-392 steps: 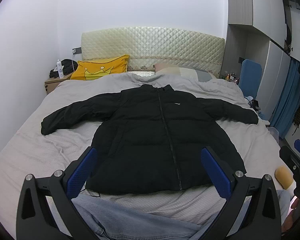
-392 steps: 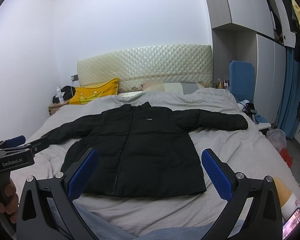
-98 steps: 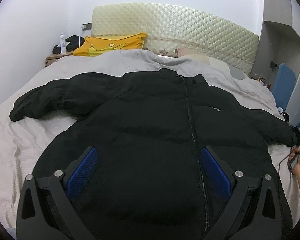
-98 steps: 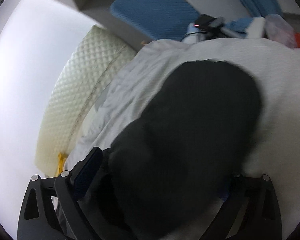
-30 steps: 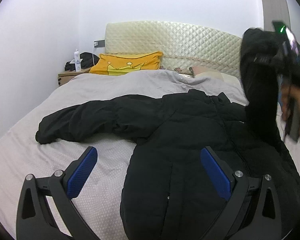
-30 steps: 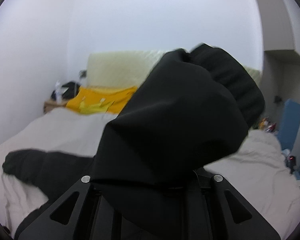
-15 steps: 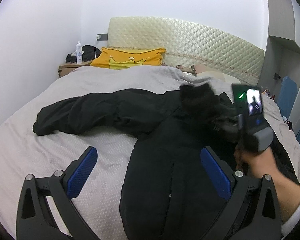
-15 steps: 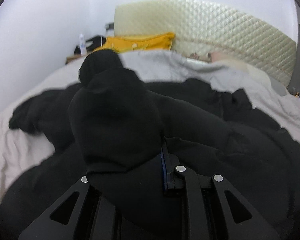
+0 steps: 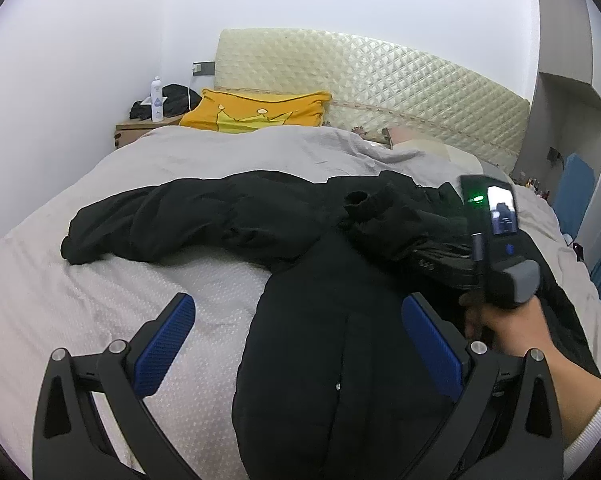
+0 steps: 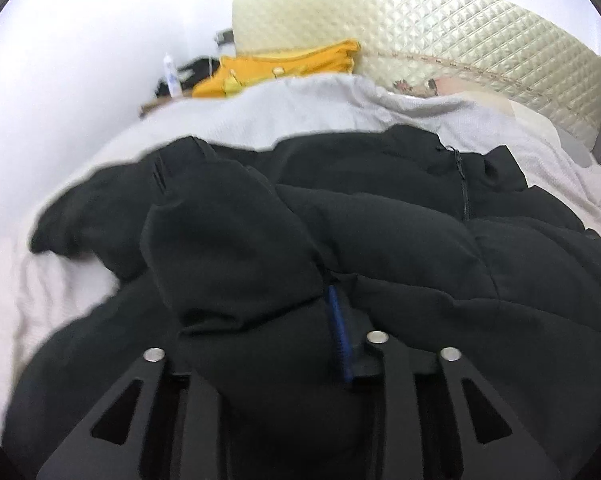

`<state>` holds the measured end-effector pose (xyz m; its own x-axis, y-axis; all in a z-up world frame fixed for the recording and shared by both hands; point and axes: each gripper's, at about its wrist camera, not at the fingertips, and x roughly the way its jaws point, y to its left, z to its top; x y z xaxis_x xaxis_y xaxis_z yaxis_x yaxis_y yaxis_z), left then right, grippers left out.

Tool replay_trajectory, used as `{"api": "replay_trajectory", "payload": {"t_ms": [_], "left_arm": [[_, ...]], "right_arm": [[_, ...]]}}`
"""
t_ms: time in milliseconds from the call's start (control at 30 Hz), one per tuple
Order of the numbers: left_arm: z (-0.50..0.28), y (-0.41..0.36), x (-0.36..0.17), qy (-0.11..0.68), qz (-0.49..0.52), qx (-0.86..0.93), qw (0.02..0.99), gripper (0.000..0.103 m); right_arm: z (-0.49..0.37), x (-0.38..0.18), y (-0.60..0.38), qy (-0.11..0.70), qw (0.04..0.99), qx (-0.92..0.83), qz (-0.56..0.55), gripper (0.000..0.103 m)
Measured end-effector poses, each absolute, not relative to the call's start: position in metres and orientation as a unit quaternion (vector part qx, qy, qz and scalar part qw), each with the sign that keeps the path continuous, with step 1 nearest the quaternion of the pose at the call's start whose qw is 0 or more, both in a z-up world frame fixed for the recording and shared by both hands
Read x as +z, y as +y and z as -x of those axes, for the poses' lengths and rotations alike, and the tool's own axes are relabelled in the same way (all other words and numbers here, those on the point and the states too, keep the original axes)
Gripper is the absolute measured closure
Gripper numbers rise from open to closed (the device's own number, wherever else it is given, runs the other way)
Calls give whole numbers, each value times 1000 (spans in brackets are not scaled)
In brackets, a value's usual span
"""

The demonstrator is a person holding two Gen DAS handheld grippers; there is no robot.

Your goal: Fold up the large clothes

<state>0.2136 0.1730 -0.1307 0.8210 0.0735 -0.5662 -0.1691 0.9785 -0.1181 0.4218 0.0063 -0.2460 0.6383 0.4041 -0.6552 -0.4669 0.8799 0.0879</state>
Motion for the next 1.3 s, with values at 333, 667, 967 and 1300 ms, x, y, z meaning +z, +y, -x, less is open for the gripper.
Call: {"api": "replay_trajectory", "payload": {"t_ms": [333,667,967,1300], "left_arm": [[-213,165,-131,289,72,62,953,0],[-219,148,-133,289,57,53,954,0],[-228,134,-138,292,45,50,954,0],[-229,126,-140,291,41,57,954,0]], "right_arm": [[-396,-190,-55,295,910,291,-19,29],[-393,-183,-195,275,946,172,-21,29],[-385,-232,-267,332,934,122,-52,29],[-391,-262,-272,385,919,80,-14,41]]}}
